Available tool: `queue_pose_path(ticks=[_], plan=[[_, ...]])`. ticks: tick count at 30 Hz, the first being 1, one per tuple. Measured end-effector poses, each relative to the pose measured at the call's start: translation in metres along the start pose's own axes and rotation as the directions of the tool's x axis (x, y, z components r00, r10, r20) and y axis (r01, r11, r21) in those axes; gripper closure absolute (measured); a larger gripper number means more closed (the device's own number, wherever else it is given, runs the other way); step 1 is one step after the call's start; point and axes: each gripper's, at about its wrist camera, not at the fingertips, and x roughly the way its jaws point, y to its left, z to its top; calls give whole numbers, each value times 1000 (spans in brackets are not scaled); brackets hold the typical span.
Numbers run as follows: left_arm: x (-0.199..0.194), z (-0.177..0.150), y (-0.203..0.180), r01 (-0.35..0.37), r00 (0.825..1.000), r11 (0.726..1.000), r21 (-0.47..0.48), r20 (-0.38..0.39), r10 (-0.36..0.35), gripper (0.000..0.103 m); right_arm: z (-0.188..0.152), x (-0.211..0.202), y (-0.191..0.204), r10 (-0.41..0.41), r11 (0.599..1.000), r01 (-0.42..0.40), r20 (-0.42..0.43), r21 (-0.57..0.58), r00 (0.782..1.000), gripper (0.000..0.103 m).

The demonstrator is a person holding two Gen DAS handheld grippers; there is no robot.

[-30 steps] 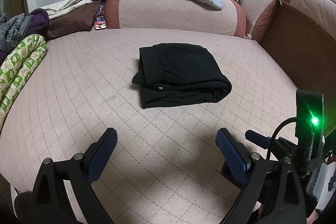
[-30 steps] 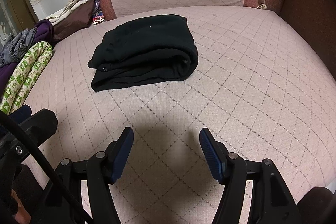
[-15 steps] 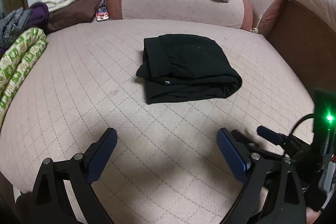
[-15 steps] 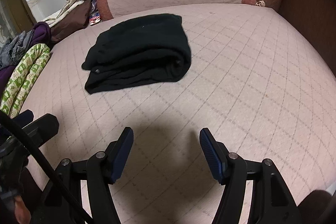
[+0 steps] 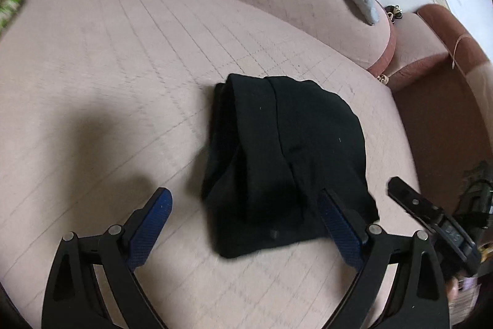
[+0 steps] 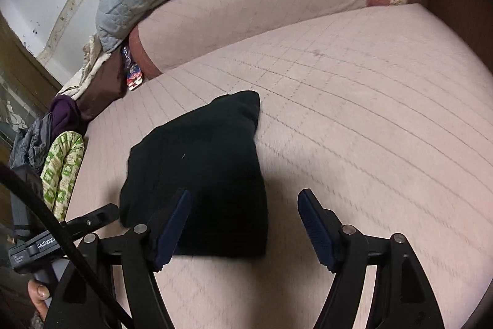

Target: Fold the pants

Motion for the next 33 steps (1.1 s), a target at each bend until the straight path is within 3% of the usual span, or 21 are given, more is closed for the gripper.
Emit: queue_pose_path(ticks=[6,12,13,15,16,18,21,24,33], plan=[[37,21,9,38,999,999,-39,-28,-39,8,21,56,-11,65,997,-63,-72,34,995,26],[52,27,-12,24,999,999,47,-28,-22,8,24,85,-15,153,987,-150,-51,60,987,25],[54,28,-19,8,1000,997,79,-31,-5,9,25,86,-11,160,986,-157,-51,46,986,34],[54,28,-26,-27,999,995,98,-28,30,24,25,88,-4,210,977,-208,-79,38,974,54],[50,28,-29,-34,999,995,93,-17,36,27,27,85,0,202,979,-200,-77,31,976,63],[43,28,-28,-38,999,996,78,-8,39,44,28,79,6,217,976,-217,-78,6,973,73],[24,30,-24,1,1000,999,36,8,-1,58,30,63,15,260,966,-260,-62,3,964,77],[7,30,-26,40,999,999,14,14,-40,59,29,48,26,289,957,-290,-44,-16,956,78],[-9,26,-45,21,999,999,33,39,-22,59,26,5,42,354,934,-353,14,-64,935,79]])
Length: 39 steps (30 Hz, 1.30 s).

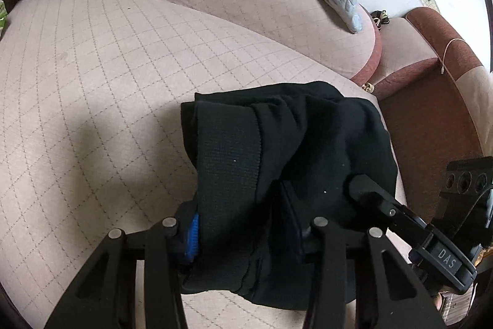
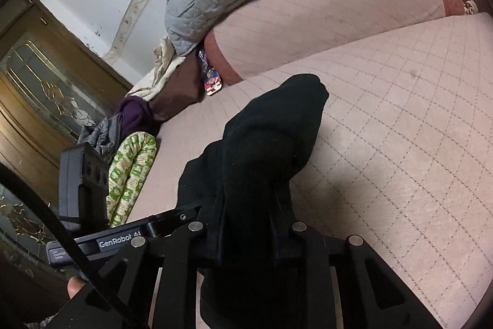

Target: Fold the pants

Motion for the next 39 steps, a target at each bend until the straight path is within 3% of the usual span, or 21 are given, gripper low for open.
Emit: queue_pose_path(ticks=[3,6,7,8,9,12,16,20,22,27,29,30,33,39], plan=[[8,-1,-5,-3,1000,1000,-2,-8,3,59,2,-1,-15,-22,999,22,-2,41,1000,80],[29,3,-2,-104,995,994,19,-7,104,59,0,10,-33,-140,989,142,-40,40,989,77],[39,3,1,-167,986,985,32,-17,168,59,-2,21,-39,-259,965,260,-72,6,963,71],[50,3,7,-185,981,982,34,-46,186,51,-5,28,-44,-334,942,334,-93,-13,938,67],[53,2,12,-160,985,987,14,-63,161,50,-7,32,-49,-365,930,366,-108,-12,925,63],[41,1,22,-93,994,994,-56,-62,89,50,-1,22,-54,-313,946,319,-108,50,944,62],[18,6,15,-80,997,996,-45,-3,79,50,7,-6,-47,-322,946,320,33,61,946,59],[4,15,2,-37,996,999,-36,81,40,49,9,-15,-48,-164,983,154,100,102,981,59],[14,21,-5,-17,998,1000,-25,65,19,45,10,-4,-50,-109,989,100,82,110,991,58],[63,23,-3,-63,997,998,-27,-46,62,44,6,34,-75,-186,973,187,-18,138,982,57],[78,21,8,-39,996,996,-80,-78,33,36,4,46,-84,-192,970,197,-45,145,980,57],[78,20,11,-37,997,995,-97,-73,30,32,3,47,-84,-193,970,197,-39,143,980,56],[75,19,11,-23,997,994,-105,-76,16,31,6,41,-78,-182,976,185,-31,119,983,46],[28,0,8,-70,997,995,-72,-40,68,31,3,8,-59,-202,975,196,40,108,979,46]])
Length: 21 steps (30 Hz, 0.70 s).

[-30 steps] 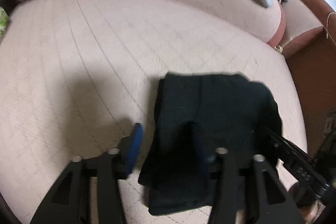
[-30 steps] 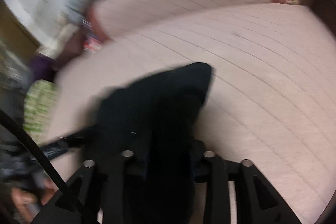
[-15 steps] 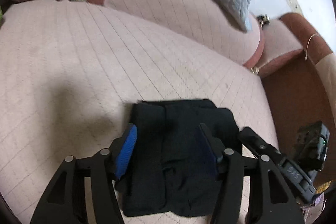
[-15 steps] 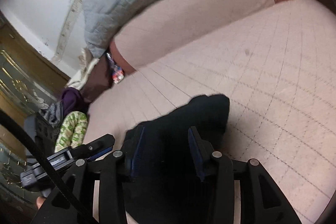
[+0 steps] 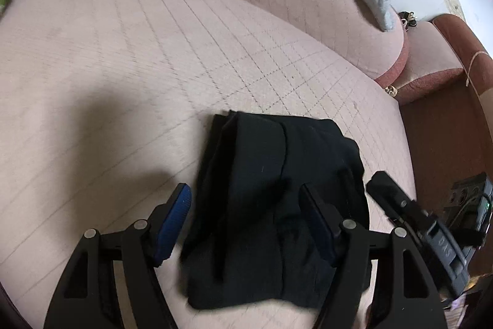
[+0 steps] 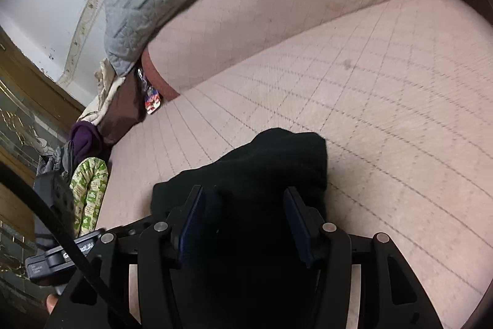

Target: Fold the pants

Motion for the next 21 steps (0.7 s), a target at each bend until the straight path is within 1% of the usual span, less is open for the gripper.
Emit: queue_pose_path(ticks=[3,6,7,9,12,15,18,19,21], plan=[[-27,-23,-2,-55,998,997,46,34,54,31,-6,-20,11,-25,999,25,29,-24,999,46],[-56,-49,-9,-136,988,985,103,86,128,31,-23,-42,24,-42,998,43,32,-48,999,45],[-64,-56,-10,-156,984,981,117,106,143,31,-33,-52,28,-49,997,50,32,-58,998,42],[-78,-70,-13,-181,977,974,139,138,162,30,-50,-63,35,-74,994,77,31,-81,997,40],[-97,-92,-23,-215,965,962,170,191,182,28,-80,-82,40,-124,985,129,49,-116,991,40],[-113,-116,-31,-257,946,947,194,249,206,25,-111,-99,41,-158,978,166,76,-128,985,40],[-121,-130,-37,-301,927,931,206,293,234,19,-131,-104,46,-204,964,219,109,-151,973,40],[-123,-137,-38,-320,918,923,211,310,247,19,-138,-104,47,-219,957,237,118,-165,969,40],[-124,-145,-41,-344,909,912,222,322,264,19,-147,-103,49,-230,952,248,119,-177,966,40]])
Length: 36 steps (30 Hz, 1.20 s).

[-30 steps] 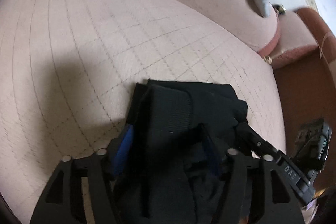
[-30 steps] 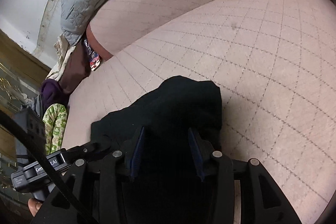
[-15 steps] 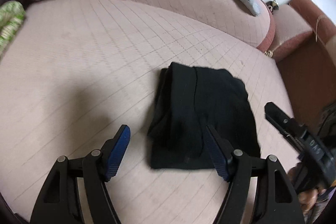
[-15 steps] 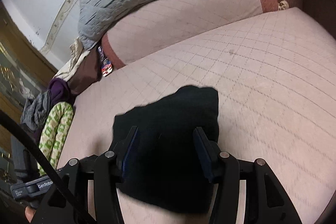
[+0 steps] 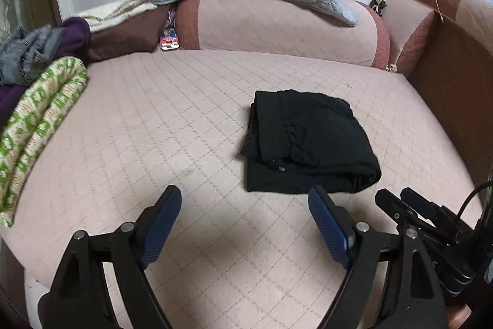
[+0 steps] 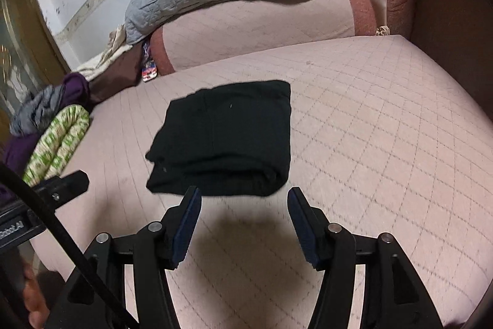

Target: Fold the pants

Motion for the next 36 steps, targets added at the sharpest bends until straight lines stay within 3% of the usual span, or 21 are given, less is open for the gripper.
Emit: queue_pose_path(ticks=[10,22,36], plan=[[13,-22,-4,-9,998,1000,15,-64,10,19,-17,11,10,-49,996,48,-18,-76,999,36],[29,-28,-14,-3,995,999,38,-100,6,19,-23,35,-1,-62,998,59,-86,-29,994,35],[42,-36,-16,14,990,999,31,-141,-9,19,-26,41,-1,-73,997,69,-102,-36,992,34]])
